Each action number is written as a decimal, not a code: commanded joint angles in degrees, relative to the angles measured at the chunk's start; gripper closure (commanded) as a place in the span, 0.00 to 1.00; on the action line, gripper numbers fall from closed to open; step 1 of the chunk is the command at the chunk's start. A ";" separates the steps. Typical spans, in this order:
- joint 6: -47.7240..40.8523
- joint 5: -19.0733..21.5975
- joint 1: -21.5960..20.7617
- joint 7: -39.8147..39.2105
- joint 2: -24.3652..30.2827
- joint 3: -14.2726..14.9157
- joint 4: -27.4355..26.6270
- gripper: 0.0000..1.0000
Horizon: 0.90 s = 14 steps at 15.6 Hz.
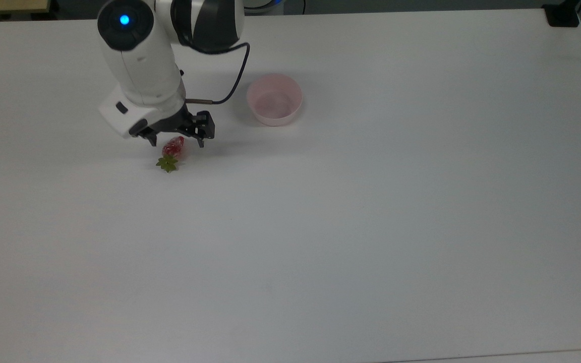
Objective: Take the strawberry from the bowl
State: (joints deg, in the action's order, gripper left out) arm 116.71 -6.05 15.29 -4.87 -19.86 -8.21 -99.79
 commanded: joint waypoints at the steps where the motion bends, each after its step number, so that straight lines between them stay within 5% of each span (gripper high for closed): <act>1: -10.94 0.07 -1.31 3.38 7.01 0.13 3.00 0.00; 4: -19.58 2.35 -3.41 3.81 11.40 0.04 7.32 0.00; 9: -23.01 3.06 -9.12 11.27 20.20 1.09 6.09 0.00; 13: -23.73 4.55 -21.50 16.03 22.58 12.40 5.48 0.00; 14: -23.38 4.64 -22.31 15.60 22.49 13.12 5.39 0.00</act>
State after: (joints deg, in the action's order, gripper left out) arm 92.86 -3.06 -0.34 9.50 0.83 -1.97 -92.04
